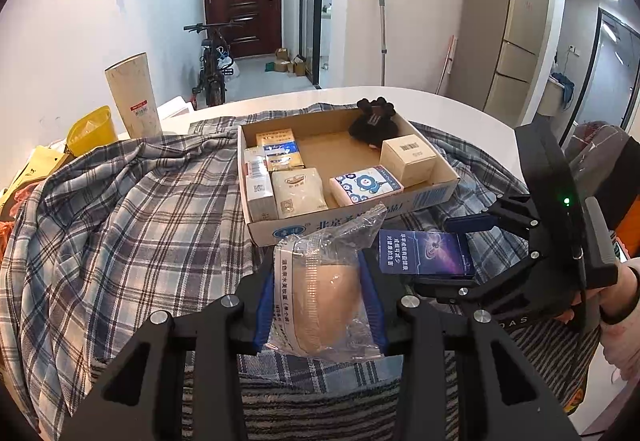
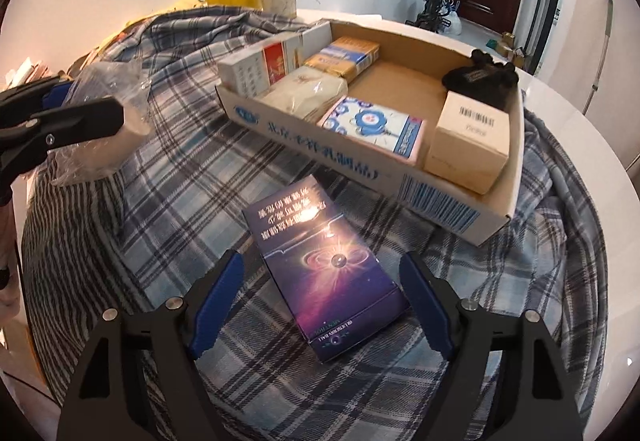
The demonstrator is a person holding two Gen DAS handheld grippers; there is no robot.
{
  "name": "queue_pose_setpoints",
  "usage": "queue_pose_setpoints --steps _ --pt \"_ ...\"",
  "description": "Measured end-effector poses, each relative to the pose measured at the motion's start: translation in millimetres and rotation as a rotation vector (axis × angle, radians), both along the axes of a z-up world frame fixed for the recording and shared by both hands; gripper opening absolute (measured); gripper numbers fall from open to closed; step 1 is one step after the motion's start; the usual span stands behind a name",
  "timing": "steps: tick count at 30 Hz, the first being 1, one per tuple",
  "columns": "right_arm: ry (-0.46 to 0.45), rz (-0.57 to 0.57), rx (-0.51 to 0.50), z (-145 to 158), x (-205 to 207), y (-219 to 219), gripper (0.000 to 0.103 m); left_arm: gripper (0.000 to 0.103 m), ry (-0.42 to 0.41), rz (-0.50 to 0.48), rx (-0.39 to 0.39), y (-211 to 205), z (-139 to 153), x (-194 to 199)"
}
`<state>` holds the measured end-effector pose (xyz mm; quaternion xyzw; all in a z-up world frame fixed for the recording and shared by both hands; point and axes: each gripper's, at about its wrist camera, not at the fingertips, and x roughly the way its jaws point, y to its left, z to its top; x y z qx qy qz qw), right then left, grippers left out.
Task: Organize objects
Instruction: 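Close the right gripper on the purple printed box while the left holds the bag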
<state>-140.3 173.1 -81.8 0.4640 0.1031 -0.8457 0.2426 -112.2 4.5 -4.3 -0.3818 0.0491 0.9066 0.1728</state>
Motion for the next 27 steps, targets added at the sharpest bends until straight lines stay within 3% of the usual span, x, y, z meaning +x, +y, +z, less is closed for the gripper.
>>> queue_pose_setpoints --steps 1,3,6,14,24,27 --pt "-0.002 0.003 0.006 -1.7 -0.4 -0.6 0.079 0.041 -0.002 0.001 0.001 -0.2 -0.5 -0.2" --pt "-0.013 0.004 0.01 -4.1 -1.8 -2.1 0.063 0.041 -0.005 0.002 0.005 -1.0 -0.7 -0.8" --pt "-0.019 0.001 0.005 -4.1 -0.7 -2.2 0.057 0.041 -0.005 0.003 0.005 -1.4 -0.6 0.2" --pt "-0.05 0.06 -0.002 -2.3 16.6 -10.7 0.056 0.041 -0.006 -0.003 -0.003 -1.8 0.2 3.6" --pt "-0.081 0.114 0.014 -11.4 9.2 -24.6 0.056 0.041 -0.008 -0.01 -0.008 2.9 -0.2 5.9" --pt "-0.054 0.1 0.026 -11.5 10.6 -24.4 0.051 0.041 -0.013 -0.008 -0.004 2.8 -1.6 5.2"
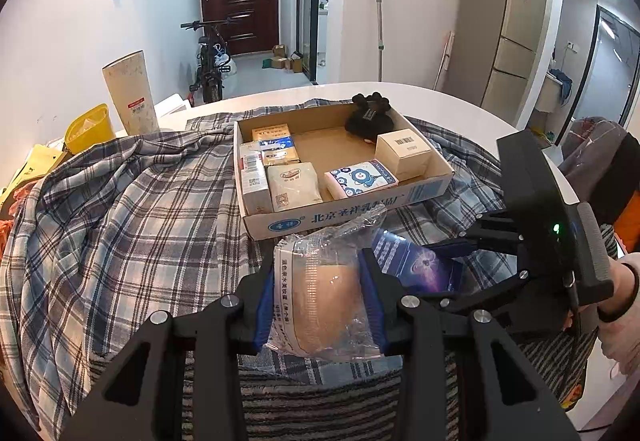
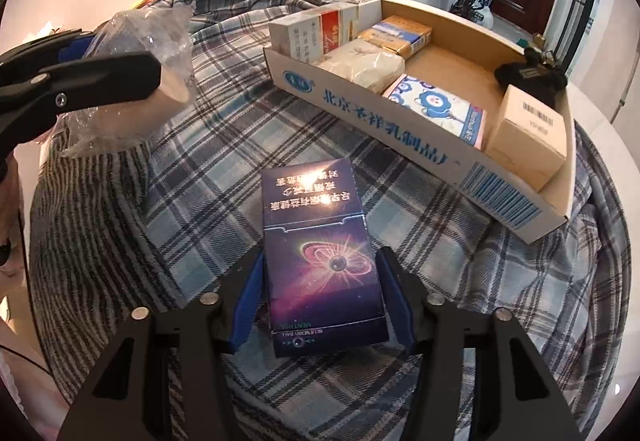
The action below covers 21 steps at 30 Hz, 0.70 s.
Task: Organize objects
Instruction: 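Close the right gripper on the purple printed box while the left holds the bag, then lift the purple box and the bag over the cardboard box with both grippers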
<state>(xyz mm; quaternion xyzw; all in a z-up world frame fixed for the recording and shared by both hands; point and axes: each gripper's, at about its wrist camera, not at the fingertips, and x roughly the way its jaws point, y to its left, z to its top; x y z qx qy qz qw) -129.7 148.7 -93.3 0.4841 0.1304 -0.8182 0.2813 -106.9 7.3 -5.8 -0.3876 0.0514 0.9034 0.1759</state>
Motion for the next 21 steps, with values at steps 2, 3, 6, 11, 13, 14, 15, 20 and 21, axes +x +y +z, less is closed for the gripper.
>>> queue_pose_setpoints --steps 2,3,6,11,13,14,15,20,21 --pt "0.001 -0.033 -0.013 1.4 -0.8 4.8 0.05 0.041 -0.001 0.001 0.002 -0.1 -0.3 -0.8" --pt "0.004 -0.048 -0.02 2.6 -0.8 7.1 0.05 0.041 -0.001 0.001 0.003 0.0 -0.4 -0.9" --pt "0.029 -0.083 -0.042 10.6 1.0 15.1 0.05 0.041 -0.001 0.0 0.002 0.2 -0.3 -0.8" --pt "0.061 -0.11 -0.068 25.5 5.8 23.2 0.05 0.041 0.014 0.003 -0.007 1.9 1.3 0.1" --pt "0.085 -0.122 -0.062 31.0 8.2 25.8 0.05 0.041 0.023 0.005 -0.009 3.1 2.7 0.2" --pt "0.102 -0.134 -0.066 37.5 8.2 28.0 0.05 0.041 0.025 0.006 -0.007 3.5 3.5 0.0" --pt "0.107 -0.139 -0.073 40.4 7.9 29.9 0.05 0.041 0.026 0.006 -0.006 3.9 4.6 0.2" --pt "0.133 -0.176 -0.101 51.2 5.0 37.8 0.05 0.041 0.033 -0.004 -0.006 9.8 13.6 -4.0" --pt "0.139 -0.183 -0.106 53.8 3.9 39.0 0.05 0.041 0.038 -0.007 -0.006 11.6 17.3 -5.7"
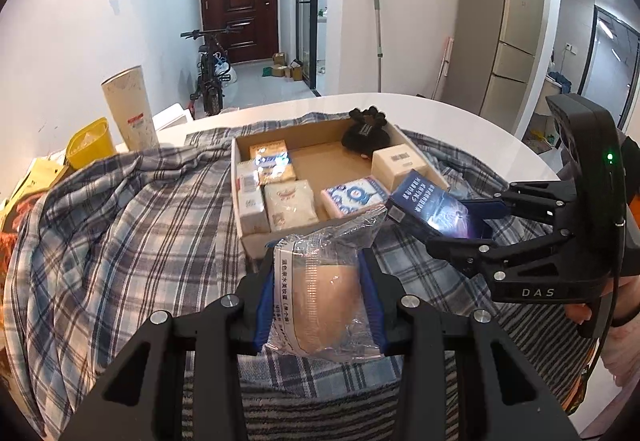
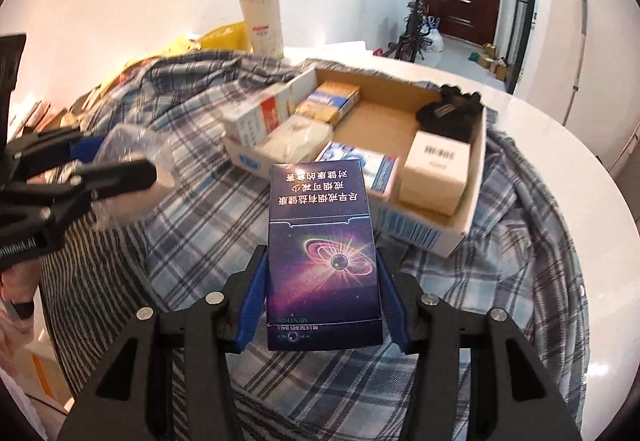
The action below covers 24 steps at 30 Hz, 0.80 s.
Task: Organize objects
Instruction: 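Lift the purple box and the bag over the cardboard box with both grippers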
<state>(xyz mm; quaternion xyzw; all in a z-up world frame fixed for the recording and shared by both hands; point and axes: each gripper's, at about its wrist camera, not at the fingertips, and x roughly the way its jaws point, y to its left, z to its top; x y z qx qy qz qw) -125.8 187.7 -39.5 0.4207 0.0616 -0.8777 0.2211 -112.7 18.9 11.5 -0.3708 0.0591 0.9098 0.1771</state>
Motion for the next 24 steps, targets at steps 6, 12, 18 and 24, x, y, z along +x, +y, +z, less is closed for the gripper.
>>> queue_pose_setpoints --steps 6,12,18,24 --pt "0.062 -0.039 -0.024 23.1 -3.2 5.4 0.05 0.041 0.11 0.0 0.009 11.0 33.3 -5.2" --pt "0.161 -0.096 -0.06 59.6 -12.2 14.5 0.05 0.041 0.23 -0.001 0.023 21.3 73.7 -8.5" --pt "0.264 -0.143 -0.09 98.3 -28.4 13.7 0.05 0.041 0.295 0.033 0.079 29.0 108.9 -30.4" --pt "0.333 -0.247 -0.167 139.2 -64.4 15.4 0.05 0.041 0.341 0.125 0.147 25.7 145.0 -70.4"
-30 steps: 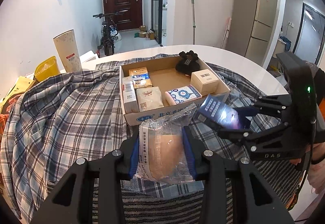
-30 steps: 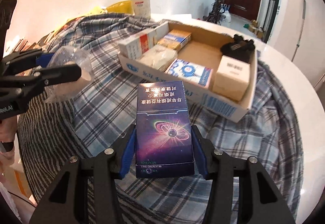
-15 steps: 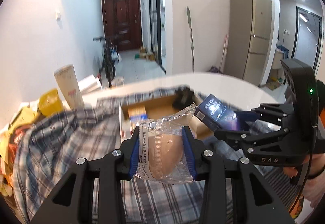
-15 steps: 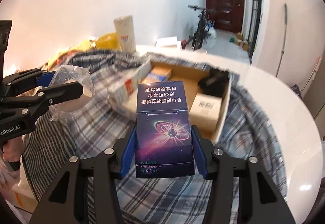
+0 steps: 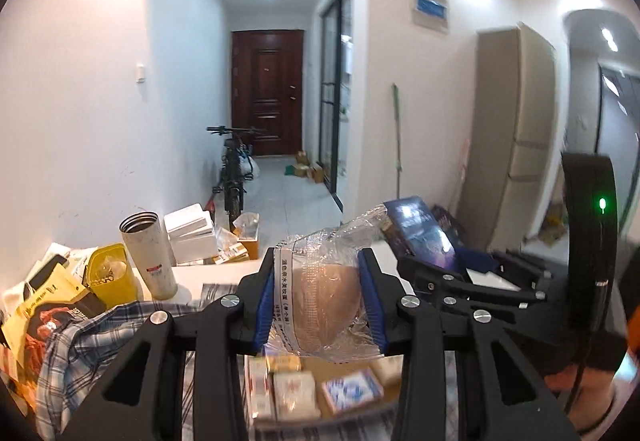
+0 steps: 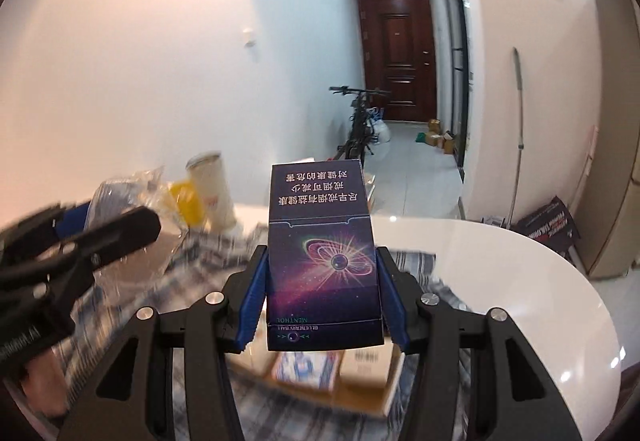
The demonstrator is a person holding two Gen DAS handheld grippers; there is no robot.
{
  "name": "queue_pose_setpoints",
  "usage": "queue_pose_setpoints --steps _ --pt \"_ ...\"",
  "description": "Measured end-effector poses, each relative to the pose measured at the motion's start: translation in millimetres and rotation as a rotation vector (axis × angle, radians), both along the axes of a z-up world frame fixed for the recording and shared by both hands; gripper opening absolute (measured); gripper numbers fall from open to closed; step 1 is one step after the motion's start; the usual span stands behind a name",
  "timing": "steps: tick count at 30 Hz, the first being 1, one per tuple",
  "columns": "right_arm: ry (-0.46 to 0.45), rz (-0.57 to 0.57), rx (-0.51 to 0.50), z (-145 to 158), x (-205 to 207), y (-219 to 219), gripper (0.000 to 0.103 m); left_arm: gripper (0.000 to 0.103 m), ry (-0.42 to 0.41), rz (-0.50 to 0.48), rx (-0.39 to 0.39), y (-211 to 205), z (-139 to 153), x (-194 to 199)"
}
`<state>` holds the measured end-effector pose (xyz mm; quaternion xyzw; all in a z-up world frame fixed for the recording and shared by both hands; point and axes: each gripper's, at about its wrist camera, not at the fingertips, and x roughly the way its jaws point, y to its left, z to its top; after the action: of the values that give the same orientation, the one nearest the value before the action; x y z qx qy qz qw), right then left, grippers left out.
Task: Organize objects
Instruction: 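Lift the purple box and the bag over the cardboard box with both grippers, then lower the purple box into the cardboard box and open the right gripper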
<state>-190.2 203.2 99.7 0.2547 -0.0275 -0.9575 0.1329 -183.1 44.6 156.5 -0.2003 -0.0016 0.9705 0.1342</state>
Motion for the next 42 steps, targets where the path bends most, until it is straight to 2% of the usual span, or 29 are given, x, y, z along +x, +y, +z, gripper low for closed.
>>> queue_pose_setpoints --steps 4,7,14,17,18,21,25,37,42 --pt "0.006 -0.056 -0.049 12.5 -25.7 -0.2 0.05 0.041 -0.017 0.026 0.039 -10.0 -4.9 -13.7" --pt "-0.013 -0.078 -0.07 4.7 -39.8 -1.6 0.05 0.041 -0.06 0.032 0.028 -12.0 -22.0 -22.9" --pt "-0.131 -0.059 -0.047 -44.9 -65.3 -9.7 0.05 0.041 -0.17 0.071 0.001 -14.7 -62.5 -56.8" --pt "-0.203 -0.048 -0.028 -70.4 -76.8 -15.3 0.05 0.041 -0.222 0.084 0.003 -18.2 -79.2 -69.1" --pt "-0.25 -0.041 -0.021 -87.3 -83.4 -19.0 0.05 0.041 -0.246 0.086 0.007 -19.2 -85.5 -74.2" --pt "-0.288 -0.04 -0.019 -101.3 -92.0 -18.7 0.05 0.041 -0.279 0.103 0.007 -21.6 -97.7 -84.1" --pt "-0.379 -0.028 -0.023 -131.1 -101.4 -22.7 0.05 0.041 -0.292 0.119 -0.022 -19.4 -109.6 -90.0" --pt "-0.468 -0.051 0.028 -165.4 -111.8 -28.8 0.051 0.041 -0.319 0.133 -0.027 -19.8 -118.9 -98.2" --pt "-0.465 -0.06 0.054 -167.9 -113.5 -31.8 0.051 0.041 -0.317 0.129 -0.04 -16.8 -119.4 -97.7"
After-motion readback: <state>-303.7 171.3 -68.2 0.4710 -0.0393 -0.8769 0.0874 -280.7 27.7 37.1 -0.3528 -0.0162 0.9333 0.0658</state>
